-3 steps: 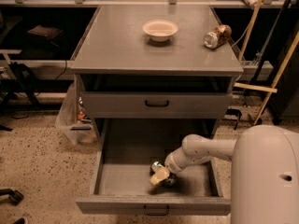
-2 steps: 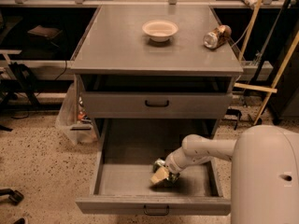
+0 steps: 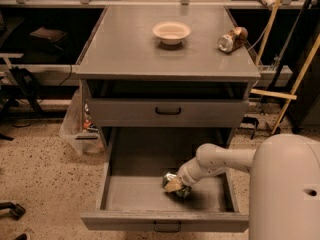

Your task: Pick green can from middle drawer and place on counter

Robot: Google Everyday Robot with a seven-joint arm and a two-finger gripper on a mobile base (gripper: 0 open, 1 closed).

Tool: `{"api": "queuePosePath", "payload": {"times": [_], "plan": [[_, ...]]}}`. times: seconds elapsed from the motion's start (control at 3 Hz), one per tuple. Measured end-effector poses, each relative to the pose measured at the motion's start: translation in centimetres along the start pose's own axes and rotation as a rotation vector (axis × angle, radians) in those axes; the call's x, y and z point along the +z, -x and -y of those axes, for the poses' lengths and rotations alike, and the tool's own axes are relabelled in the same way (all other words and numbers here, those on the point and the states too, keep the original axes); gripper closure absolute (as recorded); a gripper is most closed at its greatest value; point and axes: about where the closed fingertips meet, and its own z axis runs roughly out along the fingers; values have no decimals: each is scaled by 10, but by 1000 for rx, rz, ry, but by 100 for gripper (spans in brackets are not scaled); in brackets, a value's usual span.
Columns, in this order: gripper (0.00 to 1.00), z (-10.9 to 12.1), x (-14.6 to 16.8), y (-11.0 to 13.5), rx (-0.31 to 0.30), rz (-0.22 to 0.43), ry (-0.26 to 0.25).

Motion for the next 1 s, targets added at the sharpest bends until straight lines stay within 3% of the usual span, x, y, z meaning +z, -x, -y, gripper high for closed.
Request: {"api": "queuePosePath", "payload": {"times": [0.33, 0.67, 1.0], "plan": [[88, 0, -1, 1, 0, 0, 0], [100, -4, -50, 15, -7, 52, -49], [100, -44, -142, 38, -43, 182, -93]]}}
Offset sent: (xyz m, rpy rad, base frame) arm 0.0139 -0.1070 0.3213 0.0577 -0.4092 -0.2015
